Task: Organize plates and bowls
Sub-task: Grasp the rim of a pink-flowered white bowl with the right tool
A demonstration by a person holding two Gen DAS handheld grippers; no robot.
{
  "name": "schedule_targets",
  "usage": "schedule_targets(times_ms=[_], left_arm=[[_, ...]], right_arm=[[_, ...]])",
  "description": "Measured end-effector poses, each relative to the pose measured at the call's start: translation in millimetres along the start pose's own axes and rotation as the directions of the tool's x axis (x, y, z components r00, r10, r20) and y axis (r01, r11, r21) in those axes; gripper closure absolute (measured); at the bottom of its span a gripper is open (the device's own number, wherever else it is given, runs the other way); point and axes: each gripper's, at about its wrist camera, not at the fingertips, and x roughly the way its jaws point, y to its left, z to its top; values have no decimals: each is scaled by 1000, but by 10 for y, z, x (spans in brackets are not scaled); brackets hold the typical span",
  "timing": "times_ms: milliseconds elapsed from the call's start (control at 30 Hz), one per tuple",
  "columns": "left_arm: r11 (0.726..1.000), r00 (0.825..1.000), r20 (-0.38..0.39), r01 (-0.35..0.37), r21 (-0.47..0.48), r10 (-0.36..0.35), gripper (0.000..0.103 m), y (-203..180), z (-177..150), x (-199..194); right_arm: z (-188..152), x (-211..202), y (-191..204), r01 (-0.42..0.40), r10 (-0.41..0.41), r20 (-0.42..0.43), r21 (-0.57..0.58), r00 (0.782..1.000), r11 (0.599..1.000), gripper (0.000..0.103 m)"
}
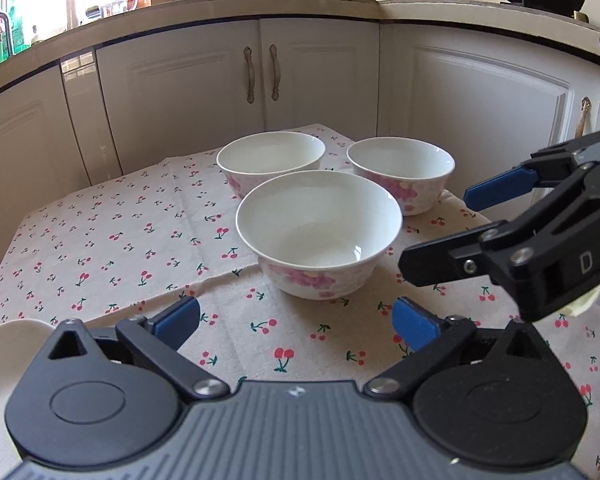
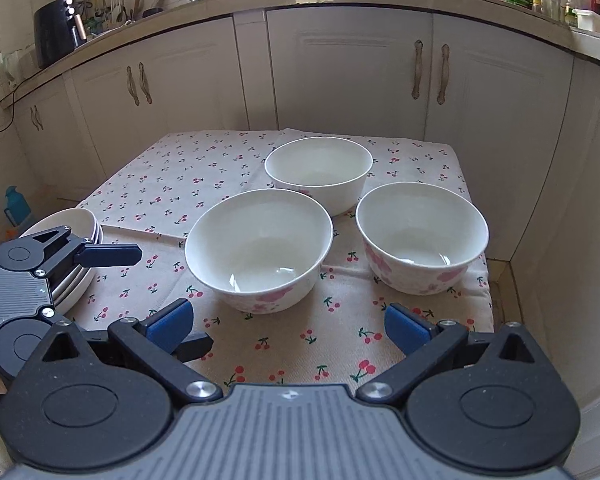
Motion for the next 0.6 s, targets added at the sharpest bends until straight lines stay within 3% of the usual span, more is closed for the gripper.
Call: schedule_targets(times_ms=[433, 600], left_arm=[[999, 999, 37, 28, 43, -29, 5, -72, 97, 282], [998, 998, 39, 52, 29, -54, 14, -35, 95, 307]], right_arm=[[246, 395, 6, -80, 79, -23, -38, 997, 996, 2], [344, 519, -21, -104, 103, -37, -27, 994, 994, 9]])
